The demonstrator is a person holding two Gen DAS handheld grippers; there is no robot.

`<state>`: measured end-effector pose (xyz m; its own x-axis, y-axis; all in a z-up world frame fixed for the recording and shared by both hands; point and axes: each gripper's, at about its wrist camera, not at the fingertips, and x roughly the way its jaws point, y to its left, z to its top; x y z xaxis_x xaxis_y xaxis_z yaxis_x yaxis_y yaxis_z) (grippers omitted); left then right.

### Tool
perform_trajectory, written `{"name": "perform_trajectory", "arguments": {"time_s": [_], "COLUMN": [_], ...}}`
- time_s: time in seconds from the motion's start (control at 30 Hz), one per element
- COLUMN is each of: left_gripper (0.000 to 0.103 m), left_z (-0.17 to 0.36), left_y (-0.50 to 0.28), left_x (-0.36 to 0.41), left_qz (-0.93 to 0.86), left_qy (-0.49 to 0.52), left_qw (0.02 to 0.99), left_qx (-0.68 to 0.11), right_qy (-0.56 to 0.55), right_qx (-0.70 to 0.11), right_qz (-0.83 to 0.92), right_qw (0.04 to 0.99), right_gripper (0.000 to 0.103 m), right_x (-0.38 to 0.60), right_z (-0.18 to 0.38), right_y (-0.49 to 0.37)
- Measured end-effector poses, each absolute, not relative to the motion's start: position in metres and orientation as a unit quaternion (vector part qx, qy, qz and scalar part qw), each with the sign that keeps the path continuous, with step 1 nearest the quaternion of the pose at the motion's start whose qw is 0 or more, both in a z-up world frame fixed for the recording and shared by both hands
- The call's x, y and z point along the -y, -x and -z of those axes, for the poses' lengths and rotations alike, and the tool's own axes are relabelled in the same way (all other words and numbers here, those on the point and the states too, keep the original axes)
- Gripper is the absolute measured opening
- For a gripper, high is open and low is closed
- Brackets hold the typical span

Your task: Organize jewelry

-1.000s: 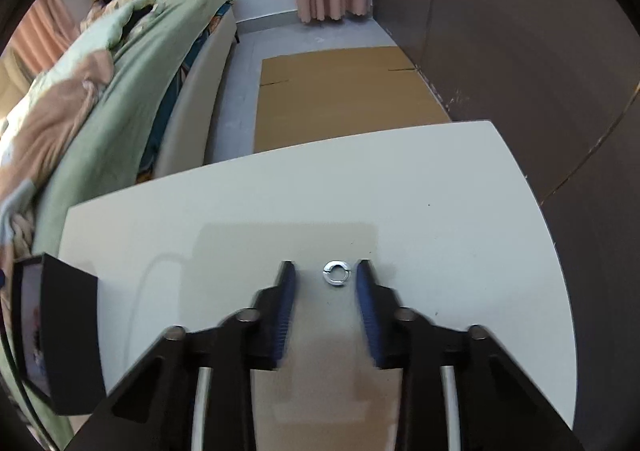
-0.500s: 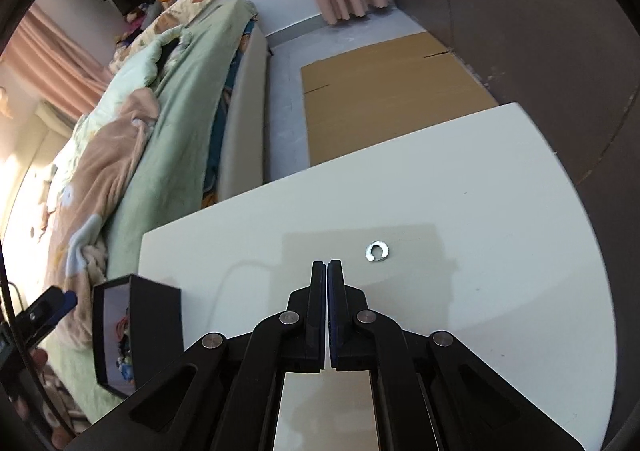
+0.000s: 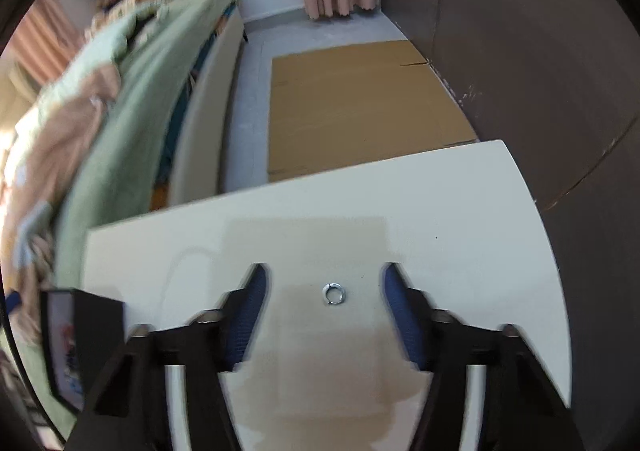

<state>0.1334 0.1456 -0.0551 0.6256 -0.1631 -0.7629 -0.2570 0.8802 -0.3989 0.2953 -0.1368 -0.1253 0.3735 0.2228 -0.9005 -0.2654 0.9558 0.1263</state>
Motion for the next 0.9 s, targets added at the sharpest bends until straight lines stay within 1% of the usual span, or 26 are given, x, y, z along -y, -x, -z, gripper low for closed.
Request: {"name": "perform_trajectory", "arguments": {"time_s": [0.03,0.07,0.13,0.3,0.33,0.53,0.7,0.83,0.9], "left_gripper": [0.081,0.081,0.081,0.081,0.081,0.081,0.081,0.081,0.084], "left_z": [0.056,0.056,0.057,0.056,0.057,0.057,0.055,0.054,0.053], "left_y": [-0.134,-0.134,-0.135,-0.135,-0.135,-0.134,-0.133,-0.132,-0.13], "left_x": [-0.147,-0.148,-0.15,-0.149,-0.148,-0.148,-0.148,-0.15,-0.152], "left_qz": [-0.029,-0.031,-0.032,-0.03,-0.029,-0.031,-0.035,-0.041,-0.044], "left_qy": [0.244,0.245,0.248,0.247,0.245,0.241,0.239,0.234,0.235], "left_qw": [0.868,0.867,0.866,0.867,0.867,0.867,0.869,0.871,0.872], "left_qx": [-0.433,-0.433,-0.433,-0.433,-0.433,-0.434,-0.432,-0.43,-0.427], "right_qy": [0.028,0.032,0.044,0.076,0.078,0.058,0.029,-0.002,-0.011], "right_qx": [-0.547,-0.551,-0.56,-0.55,-0.549,-0.552,-0.529,-0.505,-0.489], "right_qz": [-0.147,-0.146,-0.141,-0.127,-0.128,-0.144,-0.178,-0.239,-0.27], "right_qw": [0.824,0.821,0.815,0.822,0.822,0.82,0.829,0.83,0.829], "right_gripper": [0.038,0.033,0.032,0.024,0.015,0.014,0.014,0.015,0.015], "right_x": [0.133,0.132,0.13,0.128,0.127,0.132,0.129,0.117,0.106], "right_z": [0.129,0.132,0.138,0.138,0.138,0.13,0.104,0.08,0.069], "right_y": [-0.296,-0.296,-0.295,-0.291,-0.291,-0.288,-0.275,-0.257,-0.247]}}
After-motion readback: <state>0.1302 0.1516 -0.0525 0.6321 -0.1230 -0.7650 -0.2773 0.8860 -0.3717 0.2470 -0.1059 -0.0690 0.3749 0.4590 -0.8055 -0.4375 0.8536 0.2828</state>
